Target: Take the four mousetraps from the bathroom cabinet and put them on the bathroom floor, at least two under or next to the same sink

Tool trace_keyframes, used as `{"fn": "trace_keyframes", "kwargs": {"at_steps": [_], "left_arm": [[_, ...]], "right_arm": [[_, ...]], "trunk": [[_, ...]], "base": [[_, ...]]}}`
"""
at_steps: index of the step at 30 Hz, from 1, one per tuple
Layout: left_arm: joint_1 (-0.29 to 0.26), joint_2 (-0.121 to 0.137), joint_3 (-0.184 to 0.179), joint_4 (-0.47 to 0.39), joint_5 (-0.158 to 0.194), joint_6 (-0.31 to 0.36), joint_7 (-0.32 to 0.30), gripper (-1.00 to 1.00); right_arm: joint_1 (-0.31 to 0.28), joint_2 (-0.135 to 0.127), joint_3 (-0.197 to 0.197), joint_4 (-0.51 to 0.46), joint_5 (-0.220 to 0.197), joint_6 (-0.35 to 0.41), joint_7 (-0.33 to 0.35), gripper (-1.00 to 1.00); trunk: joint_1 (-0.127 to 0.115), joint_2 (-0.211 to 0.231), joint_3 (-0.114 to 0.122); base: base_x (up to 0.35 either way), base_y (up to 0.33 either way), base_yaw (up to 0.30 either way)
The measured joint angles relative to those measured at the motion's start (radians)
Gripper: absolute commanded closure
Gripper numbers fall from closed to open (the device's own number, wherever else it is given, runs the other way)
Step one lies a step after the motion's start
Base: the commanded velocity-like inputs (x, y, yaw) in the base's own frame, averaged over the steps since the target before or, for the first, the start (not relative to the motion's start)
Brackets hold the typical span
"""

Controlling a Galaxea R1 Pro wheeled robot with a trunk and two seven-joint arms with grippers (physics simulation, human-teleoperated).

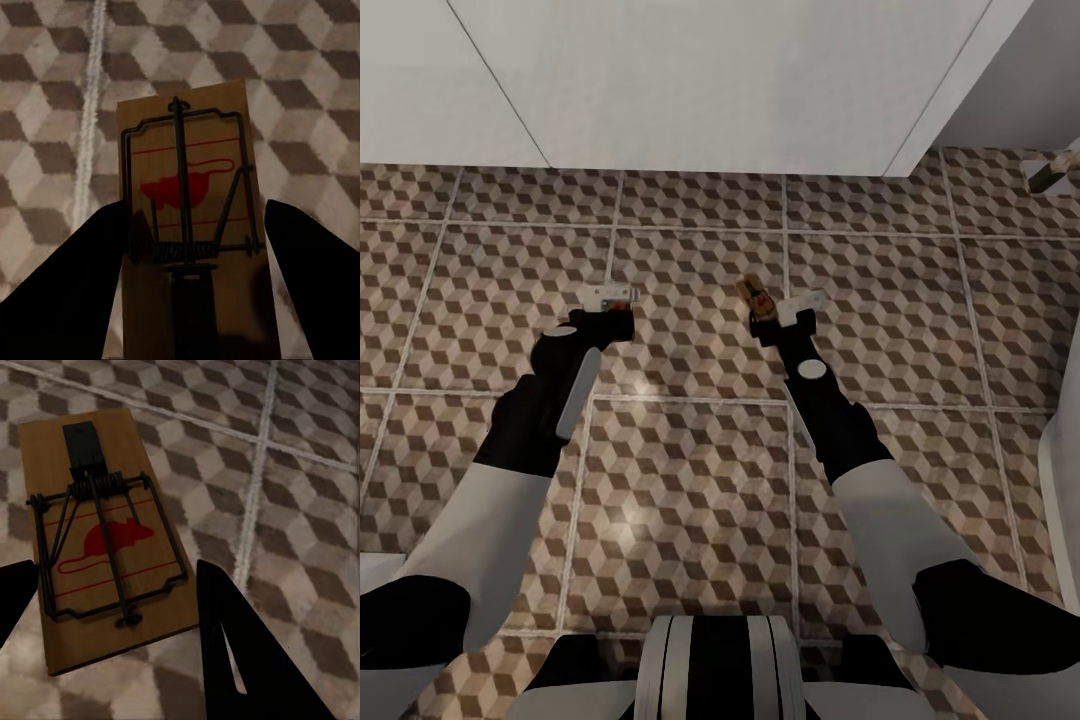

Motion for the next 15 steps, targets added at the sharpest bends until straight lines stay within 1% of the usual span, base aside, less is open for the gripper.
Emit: {"fn": "trace_keyframes", "kwargs": {"at_steps": [2,6,8,11,15], "left_arm": [[0.008,0.0,0.0,0.0,0.0,-0.001,0.0,1.0],[0.02,0.0,-0.003,0.0,0.0,-0.002,0.0,1.0],[0.029,0.0,-0.013,0.0,0.0,-0.003,-0.001,1.0],[0.039,0.001,-0.054,0.0,0.001,-0.004,-0.001,1.0],[0.042,0.001,-0.071,-0.011,0.0,-0.005,-0.002,1.0]], "right_arm": [[0.001,0.0,0.0,-0.001,-0.001,-0.041,0.001,1.0],[0.002,0.0,0.0,0.011,-0.003,-0.07,0.005,1.0],[0.002,0.0,0.0,0.029,-0.003,-0.076,0.007,1.0],[0.001,0.0,0.0,0.1,-0.003,-0.094,0.009,1.0],[0.001,0.0,-0.003,0.201,-0.001,-0.133,0.009,1.0]], "trunk": [[0.0,0.0,0.0],[0.0,0.0,0.0],[0.0,0.0,0.0],[0.0,0.0,0.0],[0.0,0.0,0.0]], "base": [[0.0,0.0,0.0],[0.0,0.0,0.0],[0.0,0.0,0.0],[0.0,0.0,0.0],[0.0,0.0,0.0]]}}
